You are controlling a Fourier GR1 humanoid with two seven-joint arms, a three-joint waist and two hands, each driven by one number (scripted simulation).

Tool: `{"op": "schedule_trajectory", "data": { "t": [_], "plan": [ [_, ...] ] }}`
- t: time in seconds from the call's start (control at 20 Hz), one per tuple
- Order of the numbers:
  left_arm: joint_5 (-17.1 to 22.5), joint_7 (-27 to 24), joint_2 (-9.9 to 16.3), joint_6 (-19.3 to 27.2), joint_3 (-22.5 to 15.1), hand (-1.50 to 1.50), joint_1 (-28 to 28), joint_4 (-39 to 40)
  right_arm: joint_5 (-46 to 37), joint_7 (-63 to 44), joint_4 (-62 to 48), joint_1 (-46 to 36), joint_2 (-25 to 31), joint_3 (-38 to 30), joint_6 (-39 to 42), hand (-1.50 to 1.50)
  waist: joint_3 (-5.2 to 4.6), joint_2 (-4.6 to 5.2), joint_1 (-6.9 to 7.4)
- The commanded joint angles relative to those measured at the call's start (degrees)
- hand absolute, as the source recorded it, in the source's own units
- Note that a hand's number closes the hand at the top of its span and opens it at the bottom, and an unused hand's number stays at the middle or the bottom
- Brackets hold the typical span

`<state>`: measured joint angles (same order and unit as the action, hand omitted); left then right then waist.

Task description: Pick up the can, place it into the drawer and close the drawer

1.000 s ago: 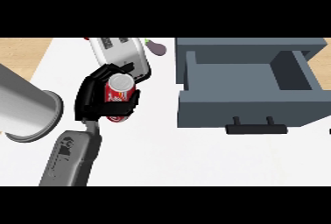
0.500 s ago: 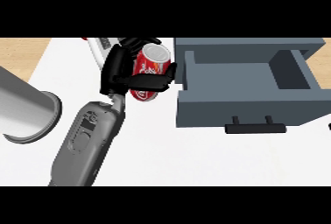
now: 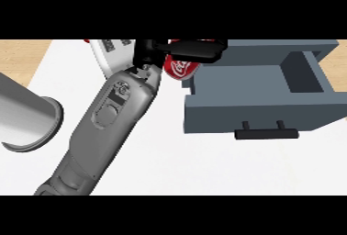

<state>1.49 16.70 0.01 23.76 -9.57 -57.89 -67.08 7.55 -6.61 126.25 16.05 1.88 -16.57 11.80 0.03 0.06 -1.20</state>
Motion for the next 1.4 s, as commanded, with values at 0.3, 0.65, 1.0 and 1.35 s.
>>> {"op": "schedule_trajectory", "data": {
  "t": [0.3,0.65,1.0,1.35],
  "plan": [
    [5.7,0.4,0.0,5.2,-2.4,1.5,-16.8,15.6,-1.8,-1.4,-1.5,-2.1,0.0,1.1,-0.6,-1.5,0.02,0.18,-0.39],
    [12.8,-5.0,0.0,8.6,-5.4,1.5,-23.9,27.7,-2.7,0.4,-2.7,-2.5,-0.8,2.0,-0.1,-1.5,0.06,0.55,-1.97],
    [16.8,-8.3,0.0,9.7,-9.0,1.5,-27.8,35.7,-0.5,-0.6,-2.2,-3.8,0.6,0.3,0.3,-1.5,0.1,0.71,-2.89],
    [21.1,-9.5,0.0,9.7,-13.2,1.5,-28.7,39.9,-0.5,1.7,-6.6,-4.9,1.4,-0.8,1.2,-1.5,0.14,0.8,-3.01]
  ]
}}
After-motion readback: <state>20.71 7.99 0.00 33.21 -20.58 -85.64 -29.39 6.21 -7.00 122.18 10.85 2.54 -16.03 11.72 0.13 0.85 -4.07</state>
